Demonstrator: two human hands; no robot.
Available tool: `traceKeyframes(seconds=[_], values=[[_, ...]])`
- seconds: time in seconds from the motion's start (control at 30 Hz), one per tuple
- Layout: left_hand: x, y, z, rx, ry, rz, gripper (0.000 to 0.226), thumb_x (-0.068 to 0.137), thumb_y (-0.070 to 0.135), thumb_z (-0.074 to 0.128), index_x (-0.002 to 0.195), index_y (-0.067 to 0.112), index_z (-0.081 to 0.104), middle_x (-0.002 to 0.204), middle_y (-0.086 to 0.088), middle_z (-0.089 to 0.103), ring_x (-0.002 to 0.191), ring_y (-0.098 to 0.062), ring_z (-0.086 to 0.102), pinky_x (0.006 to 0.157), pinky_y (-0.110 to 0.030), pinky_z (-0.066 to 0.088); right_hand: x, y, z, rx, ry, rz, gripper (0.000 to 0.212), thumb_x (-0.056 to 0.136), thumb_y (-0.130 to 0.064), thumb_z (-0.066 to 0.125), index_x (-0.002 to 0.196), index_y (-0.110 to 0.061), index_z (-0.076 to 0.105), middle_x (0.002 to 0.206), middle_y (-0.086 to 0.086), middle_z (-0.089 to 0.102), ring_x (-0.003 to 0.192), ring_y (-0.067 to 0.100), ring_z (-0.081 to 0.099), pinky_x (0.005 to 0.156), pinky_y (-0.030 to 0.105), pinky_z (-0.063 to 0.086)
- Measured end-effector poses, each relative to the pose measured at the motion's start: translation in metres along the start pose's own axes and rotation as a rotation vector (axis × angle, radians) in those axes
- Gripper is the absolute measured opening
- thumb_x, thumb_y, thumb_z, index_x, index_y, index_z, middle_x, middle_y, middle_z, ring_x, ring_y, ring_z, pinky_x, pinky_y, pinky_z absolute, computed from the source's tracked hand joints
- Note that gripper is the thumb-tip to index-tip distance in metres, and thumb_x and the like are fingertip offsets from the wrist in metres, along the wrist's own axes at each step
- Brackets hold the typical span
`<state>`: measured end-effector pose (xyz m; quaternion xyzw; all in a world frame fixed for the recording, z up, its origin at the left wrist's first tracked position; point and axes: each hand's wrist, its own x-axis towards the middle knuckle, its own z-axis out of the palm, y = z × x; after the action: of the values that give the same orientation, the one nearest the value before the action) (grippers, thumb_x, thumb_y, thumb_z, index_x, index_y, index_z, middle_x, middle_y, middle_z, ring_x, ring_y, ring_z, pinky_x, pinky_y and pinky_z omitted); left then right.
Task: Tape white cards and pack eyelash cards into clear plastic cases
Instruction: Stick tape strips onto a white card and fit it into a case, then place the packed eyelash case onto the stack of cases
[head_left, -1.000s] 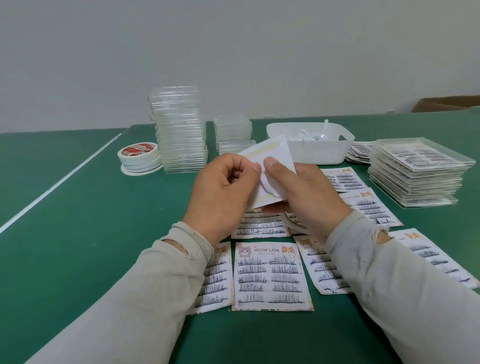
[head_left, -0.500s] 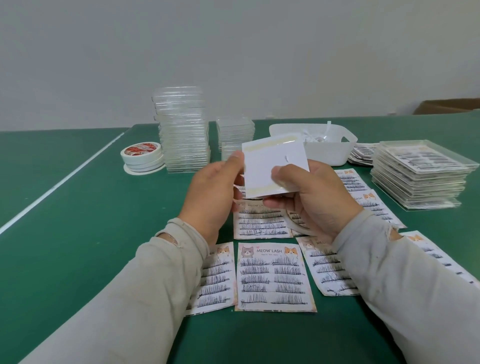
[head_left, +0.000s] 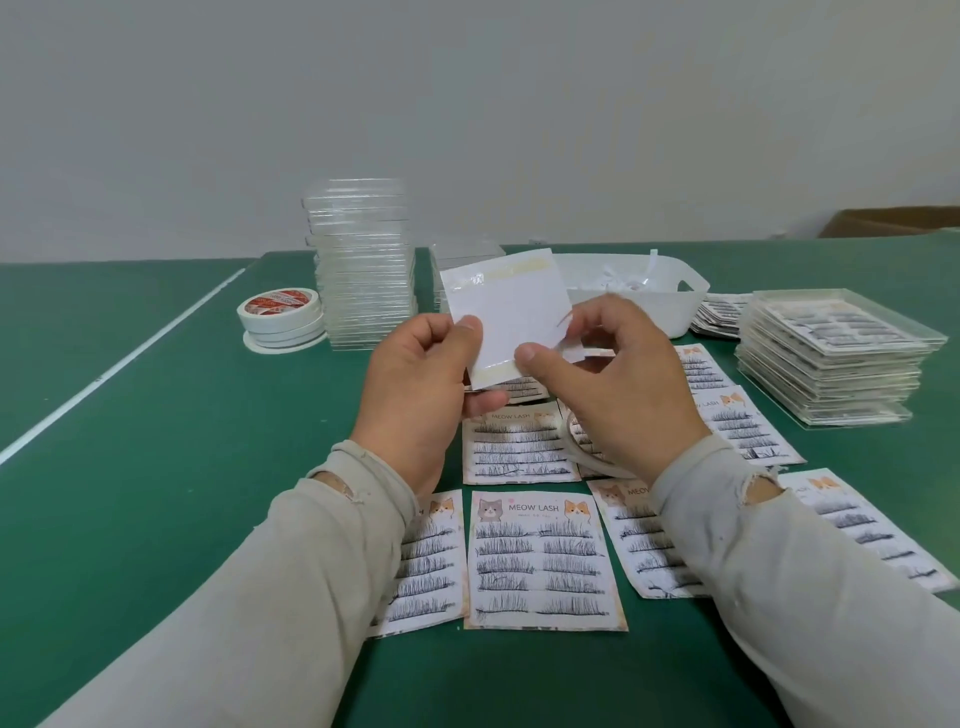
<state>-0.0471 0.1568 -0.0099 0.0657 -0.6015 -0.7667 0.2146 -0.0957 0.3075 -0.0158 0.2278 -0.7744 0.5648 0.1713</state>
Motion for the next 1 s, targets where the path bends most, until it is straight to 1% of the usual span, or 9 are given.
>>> traceKeyframes(seconds=[0.1,0.2,0.27,0.37,0.53,0.67,0.77,0.83,1.0], values=[[0.003,-0.004,-0.001,0.04,0.063,0.001,0.014,0.101,0.022,0.061,0.091,0.013,0.065,0.087,0.003,0.078,0.079,-0.017,0.077,0.054,-0.02,0.056,0.004,0.001,0.0,0.117,0.063,0.037,0.017,0.081,-0.029,0.083,0.072,-0.021,0.071,0.103,-0.012,0.067,0.092,0.003,0.066,0.089,0.026,0.053],[0.009,-0.006,-0.007,0.052,0.215,-0.028,0.013,0.102,0.024,0.06,0.096,0.013,0.065,0.095,0.001,0.076,0.084,-0.02,0.076,0.055,-0.021,0.056,0.014,0.005,-0.016,0.263,0.274,0.201,0.026,0.085,-0.033,0.08,0.064,-0.025,0.066,0.073,-0.014,0.068,0.066,0.003,0.061,0.072,0.021,0.053],[0.012,-0.005,-0.013,0.034,0.287,-0.038,0.011,0.103,0.025,0.058,0.1,0.017,0.065,0.098,-0.001,0.075,0.077,-0.016,0.076,0.053,-0.02,0.055,0.022,0.006,-0.028,0.399,0.347,0.329,0.025,0.088,-0.028,0.078,0.068,-0.021,0.064,0.065,-0.007,0.068,0.063,0.008,0.064,0.065,0.025,0.055],[0.015,-0.004,-0.016,0.041,0.338,-0.027,0.009,0.104,0.029,0.054,0.107,0.023,0.061,0.078,0.005,0.075,0.057,-0.009,0.07,0.046,-0.02,0.051,0.05,0.001,-0.037,0.462,0.29,0.363,0.013,0.088,-0.01,0.076,0.081,-0.009,0.066,0.066,0.001,0.074,0.068,0.012,0.074,0.063,0.02,0.057],[0.016,-0.004,-0.014,0.104,0.346,0.026,0.013,0.106,0.03,0.051,0.096,0.034,0.057,0.075,0.014,0.073,0.052,-0.006,0.068,0.043,-0.018,0.048,0.132,0.004,-0.039,0.185,0.171,0.436,0.009,0.089,0.004,0.071,0.087,-0.004,0.066,0.074,0.012,0.074,0.068,0.019,0.073,0.062,0.023,0.059],[0.017,-0.005,-0.016,0.113,0.343,0.054,0.017,0.106,0.028,0.049,0.094,0.037,0.058,0.075,0.029,0.07,0.052,-0.005,0.067,0.045,-0.018,0.049,0.177,0.023,-0.042,-0.133,-0.011,0.514,0.032,0.091,-0.003,0.071,0.122,-0.002,0.064,0.102,0.012,0.071,0.093,0.024,0.073,0.084,0.035,0.062],[0.018,-0.006,-0.017,0.133,0.353,0.035,0.021,0.106,0.022,0.048,0.096,0.036,0.059,0.077,0.029,0.07,0.053,-0.005,0.068,0.044,-0.015,0.048,0.187,0.029,-0.052,-0.432,-0.007,0.381,0.027,0.091,-0.014,0.068,0.116,-0.006,0.072,0.108,0.006,0.07,0.099,0.023,0.065,0.101,0.043,0.054],[0.017,-0.005,-0.018,0.123,0.36,0.016,0.025,0.105,0.017,0.048,0.097,0.035,0.061,0.077,0.027,0.071,0.053,-0.004,0.067,0.044,-0.015,0.048,0.183,0.03,-0.058,-0.453,0.075,0.331,0.024,0.091,-0.016,0.066,0.114,-0.012,0.074,0.109,0.002,0.071,0.098,0.021,0.064,0.102,0.039,0.052],[0.011,0.005,-0.011,-0.155,0.213,-0.226,0.017,0.105,0.011,0.049,0.11,0.012,0.066,0.068,-0.001,0.071,0.048,-0.007,0.059,0.043,-0.018,0.047,0.121,0.007,-0.051,-0.018,0.177,0.317,0.014,0.09,-0.008,0.064,0.083,-0.016,0.073,0.081,0.002,0.074,0.075,0.019,0.064,0.067,0.029,0.052]])
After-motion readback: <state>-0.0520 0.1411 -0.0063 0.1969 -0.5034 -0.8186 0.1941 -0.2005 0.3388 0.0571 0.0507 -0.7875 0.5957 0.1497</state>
